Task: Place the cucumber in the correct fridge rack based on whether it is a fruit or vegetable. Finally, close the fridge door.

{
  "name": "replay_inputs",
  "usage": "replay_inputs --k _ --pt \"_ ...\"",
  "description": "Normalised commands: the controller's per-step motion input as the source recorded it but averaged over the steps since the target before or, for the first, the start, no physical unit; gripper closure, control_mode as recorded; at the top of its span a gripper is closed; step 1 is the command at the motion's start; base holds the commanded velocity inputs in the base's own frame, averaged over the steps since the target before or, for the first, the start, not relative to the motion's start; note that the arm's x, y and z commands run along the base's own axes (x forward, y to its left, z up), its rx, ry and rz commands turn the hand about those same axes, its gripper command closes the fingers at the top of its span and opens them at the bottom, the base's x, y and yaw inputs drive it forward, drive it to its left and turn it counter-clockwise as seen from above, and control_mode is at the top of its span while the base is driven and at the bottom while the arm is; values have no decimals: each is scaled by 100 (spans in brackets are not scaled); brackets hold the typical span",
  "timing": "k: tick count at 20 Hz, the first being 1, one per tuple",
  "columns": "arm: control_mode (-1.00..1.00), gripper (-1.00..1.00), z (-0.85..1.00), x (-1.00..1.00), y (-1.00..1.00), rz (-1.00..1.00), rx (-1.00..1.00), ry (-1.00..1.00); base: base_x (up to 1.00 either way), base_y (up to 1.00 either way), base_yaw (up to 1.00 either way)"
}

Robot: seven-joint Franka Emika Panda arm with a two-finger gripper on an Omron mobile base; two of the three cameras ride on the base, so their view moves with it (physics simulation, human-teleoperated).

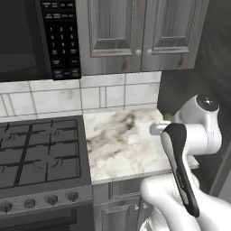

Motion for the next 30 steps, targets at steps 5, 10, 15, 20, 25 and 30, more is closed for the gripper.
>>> replay_inputs --k 5,10,15,20,25,30 --pt "-100 100 -13 -25 14 0 -3 -1 0 0 0" --pt "100 100 -29 0 6 0 0 3 -6 8 0" --pt "100 100 0 0 0 0 0 0 -97 59 0" --pt "100 100 0 0 0 0 0 0 -100 57 0" --pt "100 100 0 0 0 0 0 0 -81 27 -2" --pt "100 100 0 0 0 0 0 0 -65 -28 -52"
